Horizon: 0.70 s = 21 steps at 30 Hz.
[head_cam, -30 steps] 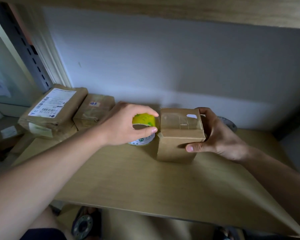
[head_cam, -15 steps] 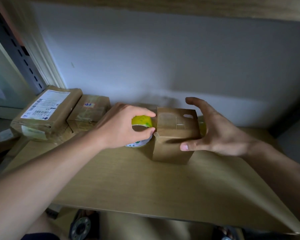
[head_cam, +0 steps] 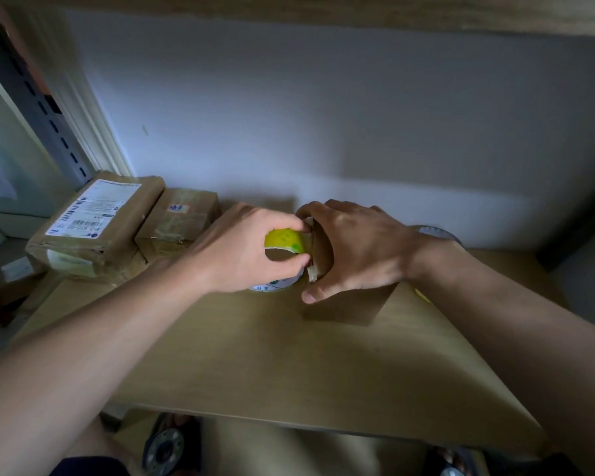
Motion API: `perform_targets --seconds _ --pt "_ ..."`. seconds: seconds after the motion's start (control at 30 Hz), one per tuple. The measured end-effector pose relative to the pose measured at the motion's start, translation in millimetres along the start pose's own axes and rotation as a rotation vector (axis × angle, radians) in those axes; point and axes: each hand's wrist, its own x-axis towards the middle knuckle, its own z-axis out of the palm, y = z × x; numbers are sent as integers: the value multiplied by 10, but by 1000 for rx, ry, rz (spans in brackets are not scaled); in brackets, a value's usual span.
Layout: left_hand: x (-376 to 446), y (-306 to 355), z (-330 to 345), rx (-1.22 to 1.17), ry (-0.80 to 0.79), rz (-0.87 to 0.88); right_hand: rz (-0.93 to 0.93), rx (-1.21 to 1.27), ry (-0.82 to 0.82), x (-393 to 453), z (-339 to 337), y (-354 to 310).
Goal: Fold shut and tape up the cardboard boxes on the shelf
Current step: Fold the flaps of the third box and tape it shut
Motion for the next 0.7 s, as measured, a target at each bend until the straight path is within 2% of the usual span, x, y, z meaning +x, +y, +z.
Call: perform_targets --seconds 0.2,0.37,0.47,0.57,0.7 --pt "38 -94 -6 -126 -32 -25 -24 118 106 -82 10 136" --pt "22 -77 -86 -480 49 12 -7 318 182 -222 -7 274" --pt "1 -60 -53 -558 57 29 -15 412 225 -246 17 323" --pt "33 3 -40 -547 84 45 -26 496 248 -268 43 352" --pt "85 -44 -117 -341 101 76 -56 600 280 -285 77 400"
